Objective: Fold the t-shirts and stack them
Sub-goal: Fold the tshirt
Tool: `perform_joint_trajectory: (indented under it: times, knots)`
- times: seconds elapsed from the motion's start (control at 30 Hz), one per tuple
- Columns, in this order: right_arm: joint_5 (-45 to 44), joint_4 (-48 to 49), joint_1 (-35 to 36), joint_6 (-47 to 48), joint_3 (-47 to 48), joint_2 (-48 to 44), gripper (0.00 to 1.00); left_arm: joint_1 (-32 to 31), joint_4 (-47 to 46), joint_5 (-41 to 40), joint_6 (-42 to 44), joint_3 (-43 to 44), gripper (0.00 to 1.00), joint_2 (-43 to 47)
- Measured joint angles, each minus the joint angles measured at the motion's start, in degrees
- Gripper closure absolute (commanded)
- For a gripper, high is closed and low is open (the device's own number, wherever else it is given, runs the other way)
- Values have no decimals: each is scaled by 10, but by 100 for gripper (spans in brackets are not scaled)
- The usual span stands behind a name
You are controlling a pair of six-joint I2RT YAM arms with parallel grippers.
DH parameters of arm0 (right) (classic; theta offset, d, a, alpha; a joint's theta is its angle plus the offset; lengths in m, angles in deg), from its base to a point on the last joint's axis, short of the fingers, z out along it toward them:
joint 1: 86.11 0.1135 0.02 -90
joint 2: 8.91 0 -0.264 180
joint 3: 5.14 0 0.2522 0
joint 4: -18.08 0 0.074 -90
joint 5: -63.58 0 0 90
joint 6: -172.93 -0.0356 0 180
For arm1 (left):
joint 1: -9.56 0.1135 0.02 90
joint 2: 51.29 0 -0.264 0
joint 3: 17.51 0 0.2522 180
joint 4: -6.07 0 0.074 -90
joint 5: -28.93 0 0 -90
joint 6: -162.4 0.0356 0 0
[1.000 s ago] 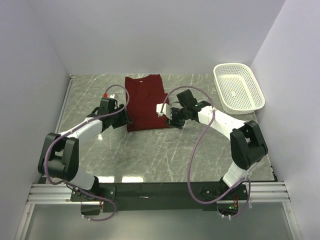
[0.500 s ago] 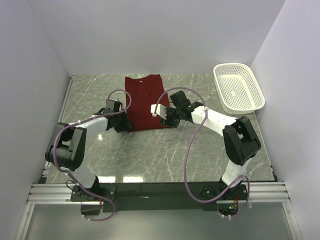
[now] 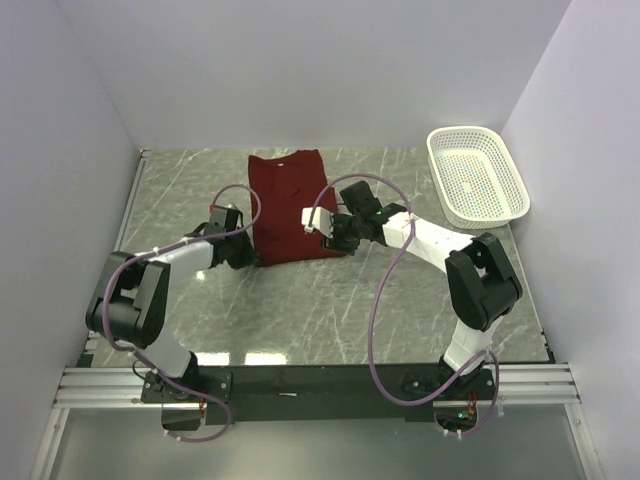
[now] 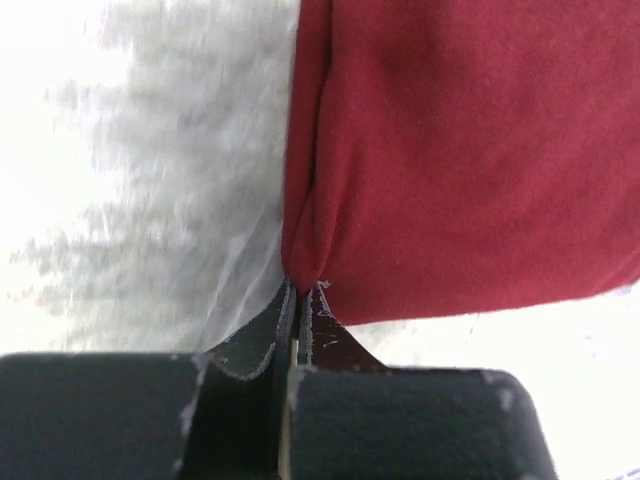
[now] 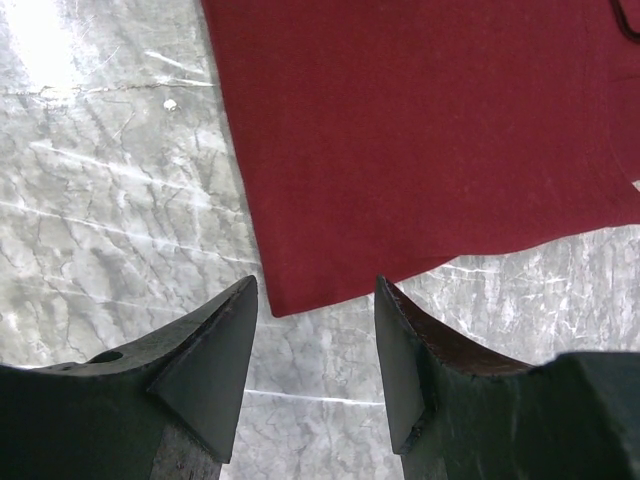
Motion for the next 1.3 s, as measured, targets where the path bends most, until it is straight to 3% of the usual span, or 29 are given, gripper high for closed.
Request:
perform_joint_trajectory:
  times: [0.3,0.33,0.37,0.43,0.47,0.57,0.67,0.77,1.03,1.17,1.3]
  knots:
    - [70,-47,-15,81,-23,-28,42,-36,3,32,-45,-127,97,145]
    - [80,-54,-16,94,-34,-39,42,-38,5,35,-51,-138,93,160]
    - [90,-62,-15,109,-48,-52,41,-40,11,38,-59,-151,74,180]
    - [103,-71,-9,138,-80,-79,41,-40,30,38,-67,-163,54,216]
    - [106,-76,-5,150,-95,-90,40,-40,47,36,-71,-165,40,239]
    - [110,-82,7,179,-129,-111,39,-40,84,27,-75,-163,26,323]
    - [114,-82,12,201,-136,-112,39,-40,110,21,-49,-141,24,394]
    - [118,-75,12,214,-136,-112,38,-40,112,37,35,-111,23,425]
    - [145,-67,-23,221,-111,-105,38,-83,110,151,454,-75,14,429]
    - [158,-68,-40,221,-105,-106,38,-193,102,105,625,-90,14,391]
    - [168,-75,-41,221,-105,-105,38,-258,78,48,700,-136,18,331]
